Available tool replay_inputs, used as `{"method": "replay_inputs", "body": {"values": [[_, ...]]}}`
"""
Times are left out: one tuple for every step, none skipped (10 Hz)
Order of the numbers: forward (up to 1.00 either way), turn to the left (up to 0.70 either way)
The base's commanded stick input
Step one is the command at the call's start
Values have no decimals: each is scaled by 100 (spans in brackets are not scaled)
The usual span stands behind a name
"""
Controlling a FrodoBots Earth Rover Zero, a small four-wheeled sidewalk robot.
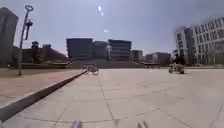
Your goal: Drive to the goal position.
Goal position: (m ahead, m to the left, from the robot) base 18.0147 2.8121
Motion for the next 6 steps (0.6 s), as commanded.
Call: {"method": "replay_inputs", "body": {"values": [[85,0],[85,0],[85,0],[85,0],[85,0],[85,0]]}}
